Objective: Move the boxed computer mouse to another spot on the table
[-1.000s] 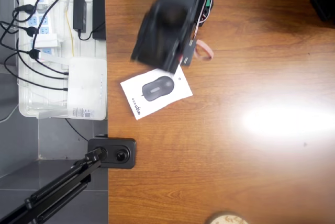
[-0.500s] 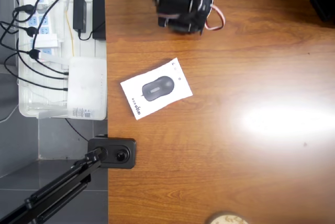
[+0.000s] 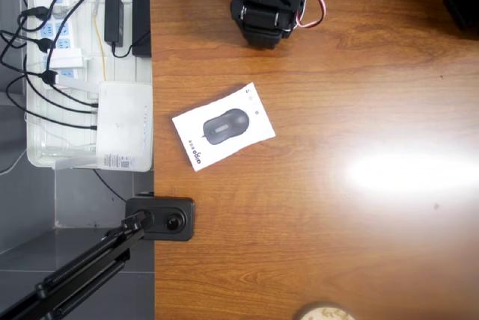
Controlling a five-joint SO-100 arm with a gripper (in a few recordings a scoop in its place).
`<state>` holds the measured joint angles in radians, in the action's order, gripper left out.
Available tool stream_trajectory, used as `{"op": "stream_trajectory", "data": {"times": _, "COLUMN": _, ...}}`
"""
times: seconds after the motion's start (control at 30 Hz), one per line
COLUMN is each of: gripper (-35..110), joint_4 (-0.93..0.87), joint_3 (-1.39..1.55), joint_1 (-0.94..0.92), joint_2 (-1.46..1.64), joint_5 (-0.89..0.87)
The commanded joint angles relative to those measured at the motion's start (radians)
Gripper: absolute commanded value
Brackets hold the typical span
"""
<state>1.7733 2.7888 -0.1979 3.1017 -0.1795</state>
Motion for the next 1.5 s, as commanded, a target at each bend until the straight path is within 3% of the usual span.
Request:
{"op": "stream_trajectory", "data": {"times": 0.0, "gripper": 0, "joint_4": -0.003, "joint_3": 0.012, "joint_1": 0.028, "joint_2": 0.006, "joint_5": 0.009}}
{"op": "stream_trajectory", "data": {"times": 0.3, "gripper": 0, "joint_4": -0.005, "joint_3": 0.012, "joint_1": 0.086, "joint_2": 0.006, "joint_5": -0.002}}
{"op": "stream_trajectory", "data": {"times": 0.6, "gripper": 0, "joint_4": -0.005, "joint_3": 0.012, "joint_1": 0.087, "joint_2": 0.006, "joint_5": -0.262}}
{"op": "stream_trajectory", "data": {"times": 1.47, "gripper": 0, "joint_4": -0.005, "joint_3": 0.012, "joint_1": 0.087, "joint_2": 0.006, "joint_5": -0.272}}
